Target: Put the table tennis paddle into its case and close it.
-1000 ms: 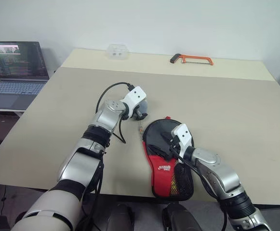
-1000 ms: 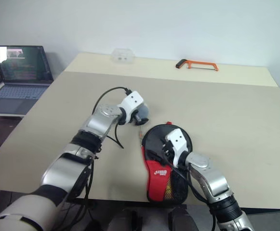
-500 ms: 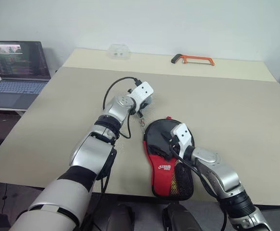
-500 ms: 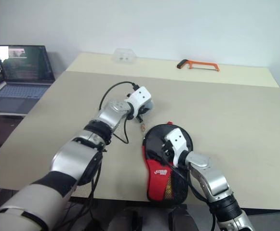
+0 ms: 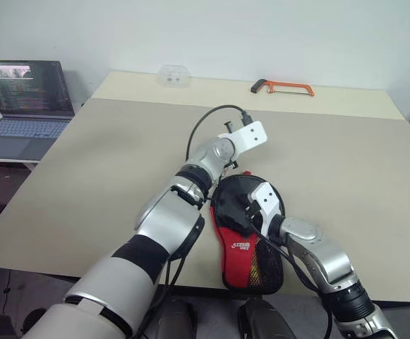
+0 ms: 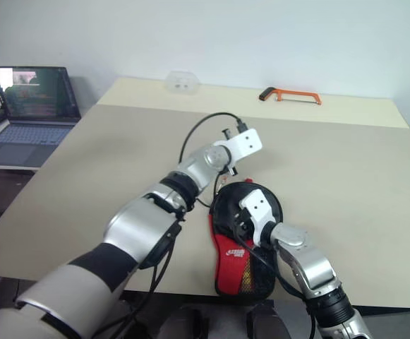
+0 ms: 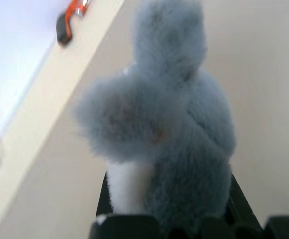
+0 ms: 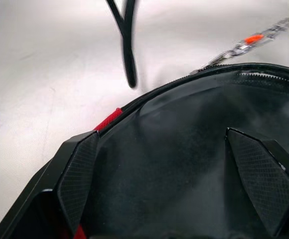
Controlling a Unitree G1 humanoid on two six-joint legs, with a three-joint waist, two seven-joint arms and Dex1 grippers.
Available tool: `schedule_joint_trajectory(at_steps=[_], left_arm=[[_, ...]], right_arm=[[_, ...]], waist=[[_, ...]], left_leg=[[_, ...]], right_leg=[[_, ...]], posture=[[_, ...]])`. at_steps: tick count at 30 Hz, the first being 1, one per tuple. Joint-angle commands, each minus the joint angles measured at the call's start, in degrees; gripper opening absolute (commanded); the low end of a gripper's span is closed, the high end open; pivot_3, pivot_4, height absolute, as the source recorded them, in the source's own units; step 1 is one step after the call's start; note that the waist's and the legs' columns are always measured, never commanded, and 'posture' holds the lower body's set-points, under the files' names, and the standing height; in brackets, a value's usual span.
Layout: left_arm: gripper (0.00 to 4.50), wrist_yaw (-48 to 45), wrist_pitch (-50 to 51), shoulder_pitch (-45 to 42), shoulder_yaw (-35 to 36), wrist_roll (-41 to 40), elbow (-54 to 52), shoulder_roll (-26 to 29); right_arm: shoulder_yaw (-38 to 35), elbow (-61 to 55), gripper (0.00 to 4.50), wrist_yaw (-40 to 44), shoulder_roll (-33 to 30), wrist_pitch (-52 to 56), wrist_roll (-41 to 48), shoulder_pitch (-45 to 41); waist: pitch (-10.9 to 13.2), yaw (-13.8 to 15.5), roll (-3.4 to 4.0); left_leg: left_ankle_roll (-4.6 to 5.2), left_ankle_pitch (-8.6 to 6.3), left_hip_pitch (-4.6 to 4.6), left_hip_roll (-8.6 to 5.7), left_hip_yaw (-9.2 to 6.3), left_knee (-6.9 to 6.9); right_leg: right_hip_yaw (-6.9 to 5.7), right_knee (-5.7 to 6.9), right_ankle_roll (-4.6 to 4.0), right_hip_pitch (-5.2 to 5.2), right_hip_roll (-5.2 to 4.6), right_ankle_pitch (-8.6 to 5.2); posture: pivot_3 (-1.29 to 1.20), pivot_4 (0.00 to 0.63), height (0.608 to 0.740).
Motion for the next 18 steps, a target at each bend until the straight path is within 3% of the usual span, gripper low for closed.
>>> schedule_joint_trajectory(at_steps=[1, 12, 18], left_arm=[[0.59, 4.53, -2.69, -3.56, -2.20, 3.71, -0.92, -2.24], [0.58, 13.27, -7.57, -3.94, -6.45, 10.59, -0.69, -9.64], [0.57, 12.56, -11.74, -1.93, -10.58, 13.84, -0.48, -12.98]], right_arm=[[0.78, 0.40, 4.50, -0.15, -0.30, 2.81, -0.39, 1.36], [0.94, -0.75, 4.50, -0.90, 0.15, 3.80, -0.79, 2.06], [1.32, -0.89, 4.50, -1.70, 0.88, 3.95, -0.88, 2.30]], waist=[[0.00, 0.00, 0.00], [0.00, 0.12, 0.00], [0.00, 0.15, 0.00]], left_leg=[[0.00, 0.00, 0.00, 0.00, -0.01, 0.00], [0.00, 0.00, 0.00, -0.03, -0.02, -0.01], [-0.01, -0.01, 0.00, -0.04, -0.01, -0.02]], right_leg=[[0.00, 0.00, 0.00, 0.00, 0.00, 0.00], [0.01, -0.01, 0.01, 0.00, -0.02, 0.00], [0.02, -0.01, 0.01, 0.00, -0.02, -0.01]], posture=[[0.00, 0.150, 0.740], [0.00, 0.150, 0.740], [0.00, 0.150, 0.740]])
